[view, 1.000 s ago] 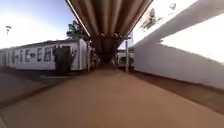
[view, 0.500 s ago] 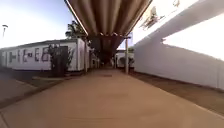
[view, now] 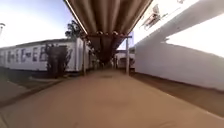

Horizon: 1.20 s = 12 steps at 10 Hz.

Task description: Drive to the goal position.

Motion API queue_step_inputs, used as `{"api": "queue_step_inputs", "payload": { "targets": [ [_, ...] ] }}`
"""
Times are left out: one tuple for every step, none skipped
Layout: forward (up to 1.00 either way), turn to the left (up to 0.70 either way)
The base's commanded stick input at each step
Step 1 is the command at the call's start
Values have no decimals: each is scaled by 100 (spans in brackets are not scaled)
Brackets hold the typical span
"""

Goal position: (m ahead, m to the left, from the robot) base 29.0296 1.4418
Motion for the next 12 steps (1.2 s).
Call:
{"api": "queue_step_inputs", "payload": {
  "targets": [
    [70,0],
    [70,0],
    [70,0],
    [70,0],
    [70,0],
    [70,0],
    [70,0],
    [70,0],
    [70,0],
    [70,0],
    [70,0],
    [70,0]
  ]
}}
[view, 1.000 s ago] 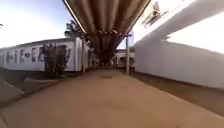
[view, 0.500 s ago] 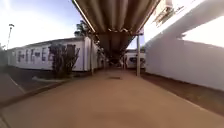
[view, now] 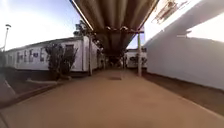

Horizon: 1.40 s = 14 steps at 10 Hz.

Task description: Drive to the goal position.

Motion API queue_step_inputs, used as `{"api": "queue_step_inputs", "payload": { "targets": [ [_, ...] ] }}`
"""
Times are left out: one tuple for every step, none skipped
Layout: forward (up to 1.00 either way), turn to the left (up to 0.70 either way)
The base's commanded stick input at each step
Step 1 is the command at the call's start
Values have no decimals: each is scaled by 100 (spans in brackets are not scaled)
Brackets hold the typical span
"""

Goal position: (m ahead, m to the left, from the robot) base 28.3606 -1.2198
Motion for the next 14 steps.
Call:
{"api": "queue_step_inputs", "payload": {
  "targets": [
    [70,0],
    [70,0],
    [70,0],
    [70,0],
    [70,0],
    [70,0],
    [70,0],
    [70,0],
    [70,0],
    [70,0],
    [70,0],
    [70,0],
    [70,0],
    [70,0]
  ]
}}
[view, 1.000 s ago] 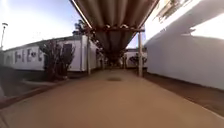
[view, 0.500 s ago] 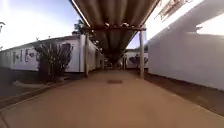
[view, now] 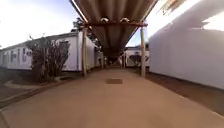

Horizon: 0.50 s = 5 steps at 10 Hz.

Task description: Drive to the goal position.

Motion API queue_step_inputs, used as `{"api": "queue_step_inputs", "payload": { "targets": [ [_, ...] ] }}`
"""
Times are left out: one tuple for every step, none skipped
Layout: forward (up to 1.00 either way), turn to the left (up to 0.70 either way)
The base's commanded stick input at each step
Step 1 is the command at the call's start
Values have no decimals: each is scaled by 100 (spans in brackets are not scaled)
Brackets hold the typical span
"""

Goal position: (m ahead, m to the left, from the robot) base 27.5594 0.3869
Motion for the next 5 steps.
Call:
{"api": "queue_step_inputs", "payload": {
  "targets": [
    [70,0],
    [70,0],
    [70,0],
    [70,0],
    [70,0]
  ]
}}
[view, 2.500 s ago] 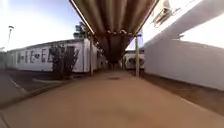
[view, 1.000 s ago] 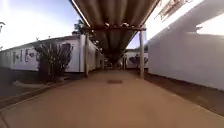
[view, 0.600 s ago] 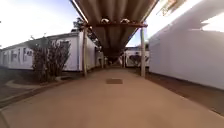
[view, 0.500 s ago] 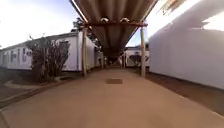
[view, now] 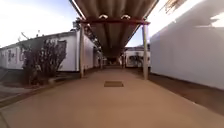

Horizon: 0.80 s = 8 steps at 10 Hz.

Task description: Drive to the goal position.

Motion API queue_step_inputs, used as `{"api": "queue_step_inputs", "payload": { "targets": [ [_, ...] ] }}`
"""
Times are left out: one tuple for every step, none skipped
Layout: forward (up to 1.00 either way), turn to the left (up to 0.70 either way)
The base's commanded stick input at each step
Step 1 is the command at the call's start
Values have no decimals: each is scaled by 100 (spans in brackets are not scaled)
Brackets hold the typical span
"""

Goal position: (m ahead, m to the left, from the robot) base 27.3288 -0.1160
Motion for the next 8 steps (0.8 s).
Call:
{"api": "queue_step_inputs", "payload": {
  "targets": [
    [70,0],
    [70,0],
    [70,0],
    [70,0],
    [70,0],
    [70,0],
    [70,0],
    [70,0]
  ]
}}
